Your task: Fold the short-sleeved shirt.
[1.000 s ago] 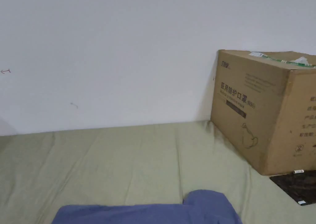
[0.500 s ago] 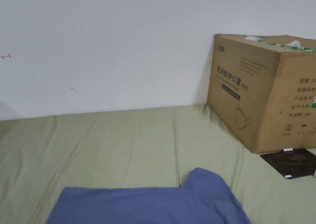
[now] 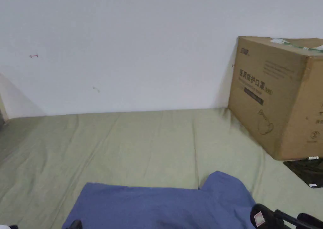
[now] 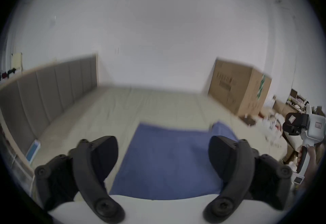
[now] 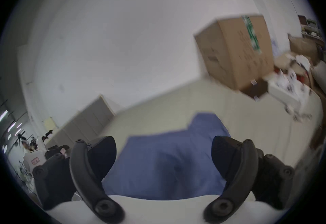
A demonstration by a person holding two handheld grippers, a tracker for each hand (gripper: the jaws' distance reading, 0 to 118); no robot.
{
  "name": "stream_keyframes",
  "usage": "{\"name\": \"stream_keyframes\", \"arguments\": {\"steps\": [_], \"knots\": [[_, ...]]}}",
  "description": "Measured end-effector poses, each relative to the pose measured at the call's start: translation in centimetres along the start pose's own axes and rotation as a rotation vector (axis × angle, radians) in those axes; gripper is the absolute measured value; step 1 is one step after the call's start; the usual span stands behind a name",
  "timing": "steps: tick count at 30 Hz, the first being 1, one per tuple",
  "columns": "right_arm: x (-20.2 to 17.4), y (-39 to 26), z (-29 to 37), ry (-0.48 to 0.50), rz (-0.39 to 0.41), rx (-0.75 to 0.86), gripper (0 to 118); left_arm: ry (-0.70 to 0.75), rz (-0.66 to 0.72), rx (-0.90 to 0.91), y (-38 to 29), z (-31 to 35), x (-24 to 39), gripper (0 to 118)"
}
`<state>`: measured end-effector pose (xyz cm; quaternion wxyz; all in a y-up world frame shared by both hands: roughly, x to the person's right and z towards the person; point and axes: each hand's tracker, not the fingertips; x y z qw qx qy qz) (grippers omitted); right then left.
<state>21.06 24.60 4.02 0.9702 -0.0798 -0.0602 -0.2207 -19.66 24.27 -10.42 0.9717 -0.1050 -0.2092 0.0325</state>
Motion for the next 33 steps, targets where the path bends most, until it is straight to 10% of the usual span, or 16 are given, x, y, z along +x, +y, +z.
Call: {"name": "stream_keyframes", "arguments": {"steps": [1,4,5,12,22,29,33], "knots": [[-1.0,0.2,0.0,0.041,0.023,0.040,103,-0.001,-0.026,0.082,0.4,0.6,0.7,95],[-3.5,0.5,-1.0,0.067,0.098,0.104,10,0.069,-0.132,0.158,1.4,0.4,2.6,21],[-3.8,0.5,-1.8,0.025,0.118,0.094,2,0.089,-0.150,0.142,1.6,-0.1,3.0,1],[-2.8,-0.2,-5.7,0.114,0.091,0.007,1,0.032,-0.110,0.050,4.3,-7.7,0.7,0],[0.8,-2.2,-12.8,0.063,0.123,-0.101,0,0.034,-0.157,-0.722,-2.6,-38.7,-9.7,1],[3.3,-3.7,-16.3,0.036,0.064,-0.189,0,0.064,-0.094,-0.859,-8.7,-47.8,-12.9,110],[4.7,-4.8,-17.1,0.028,0.042,-0.234,0,0.058,-0.098,-0.870,-11.2,-49.8,-13.6,112]]}}
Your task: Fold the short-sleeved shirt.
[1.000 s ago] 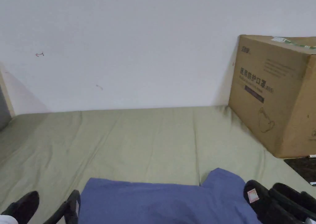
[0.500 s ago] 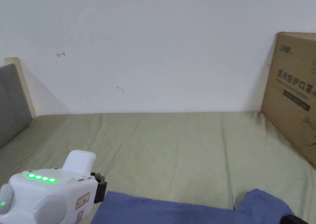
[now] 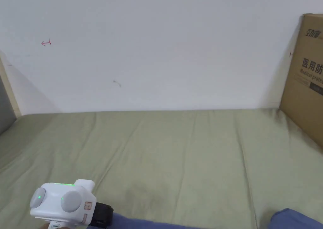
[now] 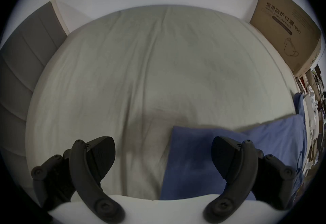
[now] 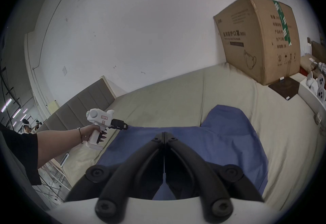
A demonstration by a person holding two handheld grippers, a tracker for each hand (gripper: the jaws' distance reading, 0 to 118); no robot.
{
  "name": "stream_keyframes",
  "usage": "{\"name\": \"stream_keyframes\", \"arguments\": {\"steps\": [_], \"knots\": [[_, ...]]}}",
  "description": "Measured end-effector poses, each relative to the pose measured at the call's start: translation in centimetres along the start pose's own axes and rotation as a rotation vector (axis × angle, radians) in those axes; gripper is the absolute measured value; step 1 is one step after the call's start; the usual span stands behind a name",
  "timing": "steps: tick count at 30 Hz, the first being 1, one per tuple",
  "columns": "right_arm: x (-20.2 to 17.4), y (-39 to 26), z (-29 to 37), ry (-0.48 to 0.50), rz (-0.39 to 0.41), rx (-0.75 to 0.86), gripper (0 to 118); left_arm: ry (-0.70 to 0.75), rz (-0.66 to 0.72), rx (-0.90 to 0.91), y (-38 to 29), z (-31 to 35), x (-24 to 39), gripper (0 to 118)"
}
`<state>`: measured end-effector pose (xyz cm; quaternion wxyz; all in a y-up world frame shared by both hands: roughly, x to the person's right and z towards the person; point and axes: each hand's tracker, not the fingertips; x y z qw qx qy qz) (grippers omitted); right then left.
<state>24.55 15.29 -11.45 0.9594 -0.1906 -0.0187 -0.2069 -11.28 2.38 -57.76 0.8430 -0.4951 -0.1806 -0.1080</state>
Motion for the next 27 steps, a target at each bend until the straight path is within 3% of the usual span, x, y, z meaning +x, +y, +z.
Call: {"name": "stream_keyframes", "arguments": {"steps": [2,4,7,11,13,14,16,17,18,23,27], "knots": [[0.6,-0.3,-0.6,-0.006,-0.019,-0.022,0,-0.061,-0.034,-0.082,-0.8,-1.9,0.2,117],[0.8,-0.6,-1.0,-0.019,-0.028,-0.036,0,-0.042,-0.085,0.025,-1.7,-1.8,0.2,118],[1.1,-0.8,-1.1,-0.015,-0.050,-0.043,0,-0.080,-0.055,0.005,-1.4,-2.0,-0.6,118],[1.1,-1.1,-1.1,-0.016,-0.072,-0.056,0,-0.010,-0.082,0.017,-1.4,-1.5,0.8,114],[1.1,-1.3,-0.9,-0.019,-0.076,-0.059,0,0.011,-0.100,0.056,-1.9,-0.6,1.5,98],[1.1,-1.3,-0.8,-0.021,-0.076,-0.060,0,0.021,-0.112,0.098,-2.4,0.3,2.2,76],[1.4,-0.9,-0.7,-0.017,-0.086,-0.053,0,0.071,-0.158,0.162,-3.1,2.2,3.5,18],[1.8,-0.5,-0.7,-0.011,-0.102,-0.045,0,0.090,-0.189,0.186,-3.5,3.3,4.4,9],[2.4,0.2,-0.8,-0.005,-0.118,-0.037,0,0.094,-0.217,0.192,-3.8,3.9,5.1,3],[9.4,4.6,-2.5,-0.004,-0.203,-0.008,0,0.075,-0.315,0.240,-5.2,7.6,6.3,4],[15.4,8.0,-7.8,-0.176,-0.193,-0.147,0,0.038,-0.238,0.356,-5.7,12.1,5.8,4]]}}
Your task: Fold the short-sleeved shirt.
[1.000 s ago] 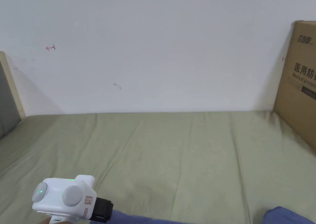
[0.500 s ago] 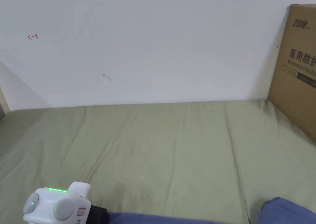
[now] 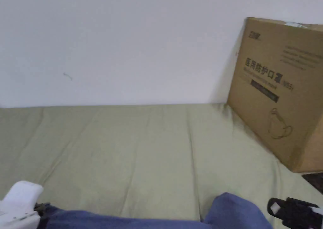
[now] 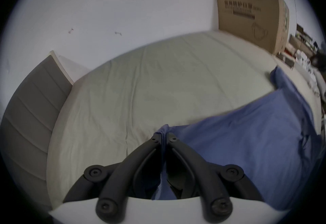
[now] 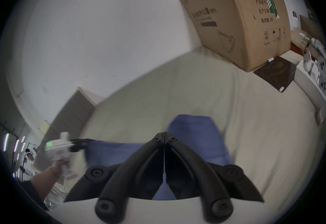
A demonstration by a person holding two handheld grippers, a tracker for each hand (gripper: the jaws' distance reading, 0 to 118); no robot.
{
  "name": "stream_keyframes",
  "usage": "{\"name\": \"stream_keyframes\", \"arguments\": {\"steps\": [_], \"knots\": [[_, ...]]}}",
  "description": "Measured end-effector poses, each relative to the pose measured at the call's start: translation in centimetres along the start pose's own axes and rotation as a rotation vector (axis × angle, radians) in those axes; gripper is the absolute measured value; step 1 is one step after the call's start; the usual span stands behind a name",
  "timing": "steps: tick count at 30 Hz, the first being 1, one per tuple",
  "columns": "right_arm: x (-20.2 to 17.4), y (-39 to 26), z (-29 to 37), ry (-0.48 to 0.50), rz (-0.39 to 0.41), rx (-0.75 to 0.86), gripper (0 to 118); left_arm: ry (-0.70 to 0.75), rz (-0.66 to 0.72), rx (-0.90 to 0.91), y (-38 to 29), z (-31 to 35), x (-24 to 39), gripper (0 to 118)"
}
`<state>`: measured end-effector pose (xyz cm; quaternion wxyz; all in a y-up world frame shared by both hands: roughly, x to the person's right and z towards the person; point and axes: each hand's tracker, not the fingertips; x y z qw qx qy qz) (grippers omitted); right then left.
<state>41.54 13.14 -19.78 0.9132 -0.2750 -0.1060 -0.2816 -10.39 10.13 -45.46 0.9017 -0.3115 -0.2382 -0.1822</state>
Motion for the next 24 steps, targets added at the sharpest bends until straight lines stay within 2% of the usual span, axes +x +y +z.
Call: {"name": "stream_keyframes", "arguments": {"steps": [1,2,3,4,5,7,9,10,11,12,13,14,15,16,17,18,21,23,24], "knots": [[0.9,1.0,-1.6,-0.035,-0.003,-0.045,13,-0.015,0.016,0.027,0.2,1.0,-0.2,4],[2.0,1.9,-3.4,-0.057,0.007,-0.113,59,-0.026,0.029,0.052,0.4,2.1,-0.3,4],[3.2,2.5,-5.2,-0.101,-0.010,-0.177,100,-0.020,0.032,0.067,0.6,3.1,-0.3,4],[4.1,2.9,-6.8,-0.130,-0.001,-0.250,114,-0.023,0.033,0.074,0.8,3.9,-0.3,4],[4.6,2.9,-7.8,-0.172,-0.026,-0.207,114,-0.029,0.034,0.091,0.8,4.8,-0.3,4],[5.8,3.3,-10.4,-0.267,-0.029,-0.284,113,-0.035,0.029,0.111,0.9,6.1,-0.2,4],[7.0,3.1,-13.4,-0.299,0.015,-0.370,109,-0.041,0.031,0.112,1.2,6.7,-0.6,4],[7.0,2.9,-14.5,-0.299,0.042,-0.394,105,-0.046,0.033,0.109,1.2,7.0,-0.6,4],[6.6,2.6,-15.6,-0.309,0.073,-0.422,96,-0.048,0.036,0.103,1.1,7.2,-0.6,4],[6.2,2.4,-16.3,-0.319,0.092,-0.428,95,-0.048,0.037,0.096,1.0,7.1,-0.7,4],[5.5,1.8,-16.5,-0.354,0.107,-0.446,95,-0.049,0.035,0.086,1.0,7.2,-0.8,4],[4.6,1.5,-16.7,-0.406,0.155,-0.444,90,-0.048,0.025,0.072,0.9,7.1,-0.8,4],[3.7,1.3,-16.6,-0.410,0.204,-0.432,79,-0.045,0.014,0.060,0.9,7.2,-0.9,4],[2.9,1.0,-16.4,-0.395,0.248,-0.436,62,-0.043,0.009,0.053,0.6,7.0,-1.1,4],[1.8,0.4,-15.7,-0.390,0.301,-0.443,29,-0.040,0.007,0.047,0.5,7.0,-1.2,4],[0.9,0.2,-15.3,-0.358,0.332,-0.445,5,-0.039,0.009,0.041,0.4,7.1,-1.2,4],[-0.8,-0.9,-14.0,-0.299,0.359,-0.478,3,-0.031,0.031,0.032,0.0,7.4,-1.3,4],[-1.6,-1.2,-12.0,-0.191,0.330,-0.456,3,-0.025,0.046,0.030,-0.3,8.0,-1.5,4],[-2.2,-1.1,-10.5,-0.186,0.311,-0.411,2,-0.020,0.053,0.028,-0.4,8.6,-1.2,4]]}}
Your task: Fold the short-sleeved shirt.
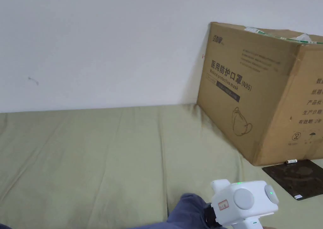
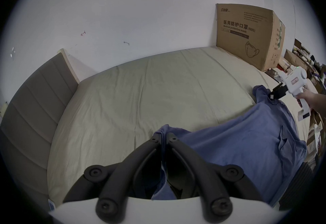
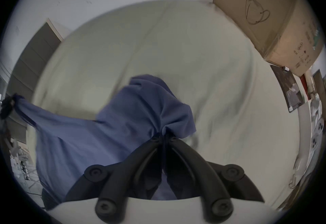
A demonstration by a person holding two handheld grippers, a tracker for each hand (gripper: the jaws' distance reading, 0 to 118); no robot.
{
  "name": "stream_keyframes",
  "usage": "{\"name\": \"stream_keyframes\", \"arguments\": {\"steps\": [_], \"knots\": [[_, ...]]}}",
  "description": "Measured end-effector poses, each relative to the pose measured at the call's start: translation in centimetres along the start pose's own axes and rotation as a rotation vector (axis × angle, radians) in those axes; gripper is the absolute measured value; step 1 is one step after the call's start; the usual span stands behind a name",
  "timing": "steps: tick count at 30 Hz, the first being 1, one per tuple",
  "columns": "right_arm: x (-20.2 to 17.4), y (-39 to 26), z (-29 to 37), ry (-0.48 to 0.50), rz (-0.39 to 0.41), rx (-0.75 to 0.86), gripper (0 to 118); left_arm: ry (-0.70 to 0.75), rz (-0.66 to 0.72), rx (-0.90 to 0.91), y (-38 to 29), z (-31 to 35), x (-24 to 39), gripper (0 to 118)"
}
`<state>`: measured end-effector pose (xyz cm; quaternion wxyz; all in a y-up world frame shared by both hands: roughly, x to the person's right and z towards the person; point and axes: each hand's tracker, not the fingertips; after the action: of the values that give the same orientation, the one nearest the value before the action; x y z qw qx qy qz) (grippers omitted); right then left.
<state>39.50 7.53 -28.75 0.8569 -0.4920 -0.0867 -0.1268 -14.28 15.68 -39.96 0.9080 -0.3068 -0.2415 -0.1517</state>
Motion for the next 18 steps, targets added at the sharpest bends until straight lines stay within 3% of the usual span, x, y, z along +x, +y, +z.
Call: {"name": "stream_keyframes", "arguments": {"steps": [5,8,11,18], "knots": [[0.2,-0.9,10.3,0.051,-0.049,0.232,1,0.009,0.056,0.037,0.5,3.8,-1.2,4],[0.6,-1.3,18.0,0.132,-0.113,0.366,1,0.004,0.080,0.083,2.0,7.5,-1.7,4],[-0.1,-0.6,24.7,0.111,-0.047,0.471,1,0.020,0.064,0.159,4.4,11.1,-2.1,4],[-2.7,4.6,36.6,0.070,0.021,0.665,1,0.035,0.134,0.363,12.0,20.6,-2.5,4]]}}
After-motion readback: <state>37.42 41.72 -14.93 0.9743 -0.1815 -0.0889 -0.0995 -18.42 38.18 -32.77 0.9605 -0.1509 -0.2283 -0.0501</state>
